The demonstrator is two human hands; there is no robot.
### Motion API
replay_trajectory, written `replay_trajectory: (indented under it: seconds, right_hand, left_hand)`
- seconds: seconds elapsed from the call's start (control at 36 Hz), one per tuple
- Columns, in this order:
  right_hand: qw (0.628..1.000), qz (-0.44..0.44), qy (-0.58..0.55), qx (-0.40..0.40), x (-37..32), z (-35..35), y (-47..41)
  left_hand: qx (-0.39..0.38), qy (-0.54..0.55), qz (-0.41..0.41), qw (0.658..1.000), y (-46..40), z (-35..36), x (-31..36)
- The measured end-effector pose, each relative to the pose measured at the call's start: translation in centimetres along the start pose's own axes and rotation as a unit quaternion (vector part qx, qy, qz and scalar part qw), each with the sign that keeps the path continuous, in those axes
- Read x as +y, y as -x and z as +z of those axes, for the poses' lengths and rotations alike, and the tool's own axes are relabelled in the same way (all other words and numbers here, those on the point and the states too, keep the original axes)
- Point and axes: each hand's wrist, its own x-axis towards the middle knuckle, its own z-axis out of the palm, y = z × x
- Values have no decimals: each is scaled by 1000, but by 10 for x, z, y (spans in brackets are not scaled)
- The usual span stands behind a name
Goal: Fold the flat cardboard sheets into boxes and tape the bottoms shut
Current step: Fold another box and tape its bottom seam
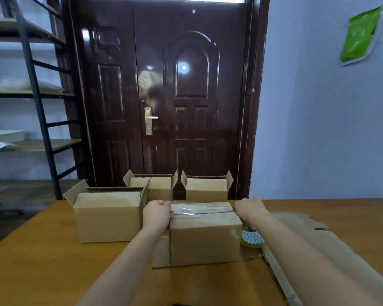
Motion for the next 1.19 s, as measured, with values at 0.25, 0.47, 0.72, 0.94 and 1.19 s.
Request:
replay_trajectory:
  seconds: [0.25,0.47,0.72,0.94,1.19]
  right_hand:
    - [1000,3,1,-9,1,4,-5]
    - [1000,2,0,-5,-1,2,-3]
    - [1000,10,-17,-8,-1,5,-6]
    - [1000,7,-10,-11,-1,4,-7]
    - [1000,10,-7,-14,-2,6,-8]
  left_hand:
    - [-30,39,-32,998,-2,-4,2]
    - [-82,22,-45,995,-2,-10,4]
    - [-90,26,-37,995,-5,-13,-2]
    - [-83,57,-14,995,-5,-13,-7]
    - [-78,105,-35,991,5,-11,-15]
